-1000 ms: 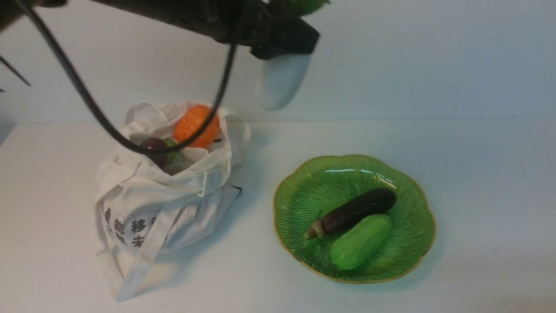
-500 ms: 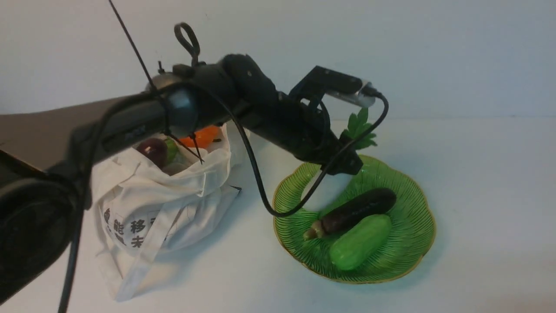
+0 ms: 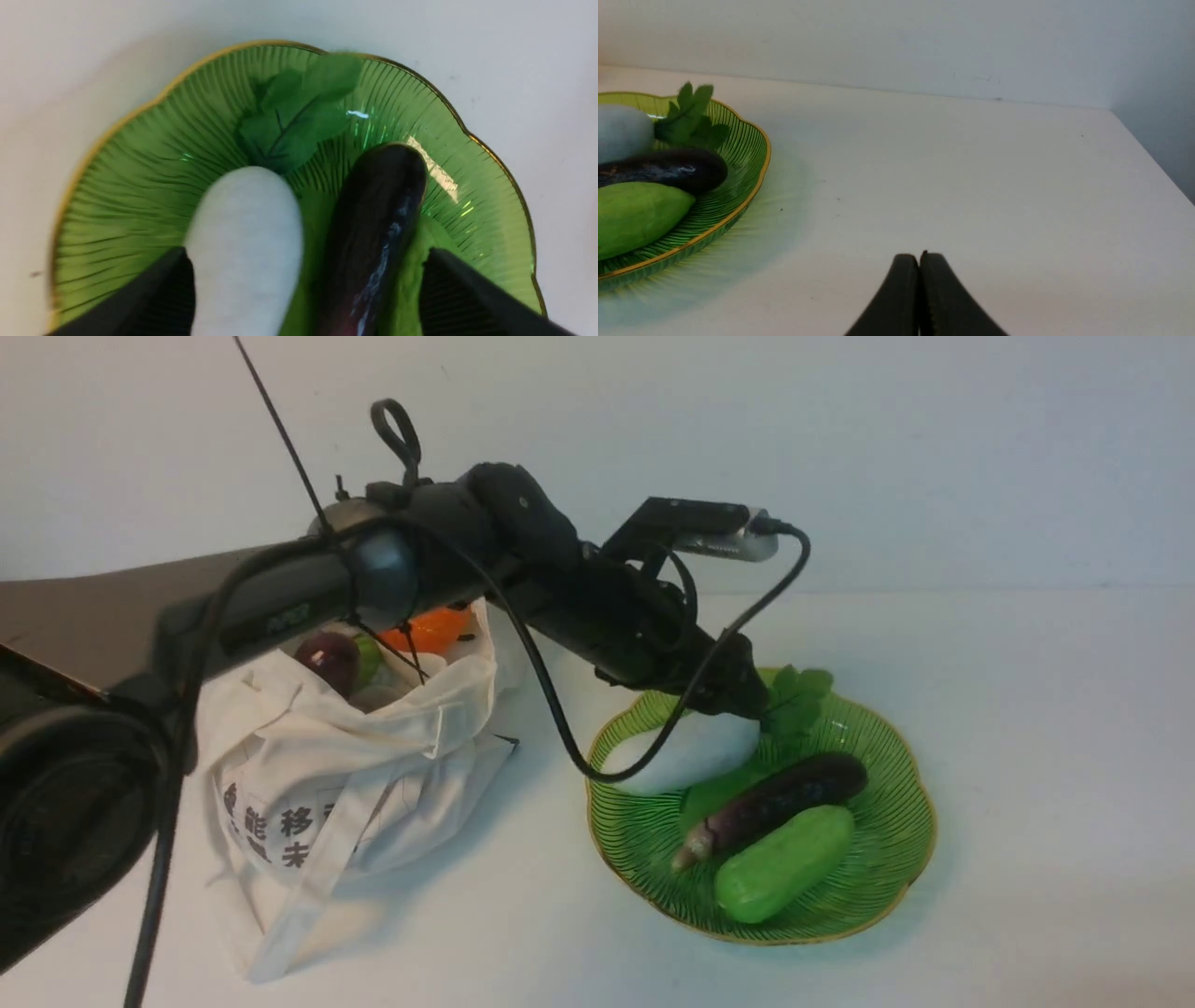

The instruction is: Take vegetables from cloth bag on white table place on plate.

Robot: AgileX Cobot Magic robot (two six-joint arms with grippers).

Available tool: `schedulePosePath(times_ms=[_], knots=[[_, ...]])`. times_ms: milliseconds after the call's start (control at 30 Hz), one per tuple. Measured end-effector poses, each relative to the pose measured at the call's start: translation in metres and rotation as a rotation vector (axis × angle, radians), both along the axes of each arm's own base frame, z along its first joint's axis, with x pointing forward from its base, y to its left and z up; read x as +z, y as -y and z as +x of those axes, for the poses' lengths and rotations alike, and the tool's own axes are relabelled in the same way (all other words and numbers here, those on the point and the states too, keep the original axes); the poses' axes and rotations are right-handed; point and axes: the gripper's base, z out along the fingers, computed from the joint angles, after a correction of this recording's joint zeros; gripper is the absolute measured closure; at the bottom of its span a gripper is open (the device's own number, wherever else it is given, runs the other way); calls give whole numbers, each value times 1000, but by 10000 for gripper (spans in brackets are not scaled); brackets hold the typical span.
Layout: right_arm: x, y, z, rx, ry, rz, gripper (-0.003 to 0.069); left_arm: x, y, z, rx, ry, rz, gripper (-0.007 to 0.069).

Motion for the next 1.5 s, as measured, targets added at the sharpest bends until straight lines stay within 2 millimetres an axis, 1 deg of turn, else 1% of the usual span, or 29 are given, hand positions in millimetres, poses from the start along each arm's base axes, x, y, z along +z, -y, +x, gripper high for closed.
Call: schedulePosePath(times_ms=[33, 100, 133, 167, 200, 233, 267, 300, 333, 400, 467, 500, 533, 567, 633, 700, 733, 767, 800, 833, 933, 967, 1000, 1033, 1133, 1233, 1300, 1433, 1500], knots=[[0, 0, 0, 0, 0, 0, 673, 6, -4, -1, -1, 9, 9, 110], [0, 0, 0, 0, 0, 0, 673, 29, -16, -5, -8, 60, 45, 230], [0, 0, 0, 0, 0, 0, 673, 50, -26, -10, -10, 103, 78, 347], [0, 0, 0, 0, 0, 0, 673, 53, -27, -12, -8, 105, 82, 384], [0, 0, 0, 0, 0, 0, 673, 73, -36, -19, -9, 152, 113, 472], [0, 0, 0, 0, 0, 0, 673, 87, -43, -25, -5, 179, 134, 536], [0, 0, 0, 0, 0, 0, 673, 102, -50, -31, -2, 216, 163, 570], [0, 0, 0, 0, 0, 0, 673, 128, -61, -44, 15, 271, 183, 601], [0, 0, 0, 0, 0, 0, 673, 150, -70, -57, 38, 315, 197, 617], [0, 0, 0, 0, 0, 0, 673, 186, -86, -82, 92, 386, 199, 627], [0, 0, 0, 0, 0, 0, 673, 224, -106, -115, 167, 486, 188, 629], [0, 0, 0, 0, 0, 0, 673, 238, -115, -130, 193, 534, 180, 629], [0, 0, 0, 0, 0, 0, 673, 245, -120, -139, 217, 564, 170, 629], [0, 0, 0, 0, 0, 0, 673, 256, -131, -158, 260, 616, 154, 629], [0, 0, 0, 0, 0, 0, 673, 269, -147, -187, 321, 679, 126, 629], [0, 0, 0, 0, 0, 0, 673, 269, -159, -208, 369, 698, 105, 629], [0, 0, 0, 0, 0, 0, 673, 268, -166, -224, 389, 713, 90, 629], [0, 0, 0, 0, 0, 0, 673, 267, -171, -233, 405, 720, 75, 629], [0, 0, 0, 0, 0, 0, 673, 266, -178, -248, 421, 740, 54, 629], [0, 0, 0, 0, 0, 0, 673, 260, -180, -255, 429, 739, 45, 629], [0, 0, 0, 0, 0, 0, 673, 248, -194, -285, 453, 782, 3, 629], [0, 0, 0, 0, 0, 0, 673, 231, -201, -302, 460, 804, -16, 629], [0, 0, 0, 0, 0, 0, 673, 230, -202, -304, 463, 813, -23, 629], [0, 0, 0, 0, 0, 0, 673, 218, -207, -317, 466, 841, -38, 629], [0, 0, 0, 0, 0, 0, 673, 199, -219, -341, 486, 963, -52, 629], [0, 0, 0, 0, 0, 0, 673, 187, -225, -351, 495, 1025, -55, 629], [0, 0, 0, 0, 0, 0, 673, 175, -231, -364, 503, 1061, -77, 629], [0, 0, 0, 0, 0, 0, 673, 159, -234, -374, 507, 1071, -88, 629], [0, 0, 0, 0, 0, 0, 673, 152, -234, -373, 505, 1064, -83, 629]])
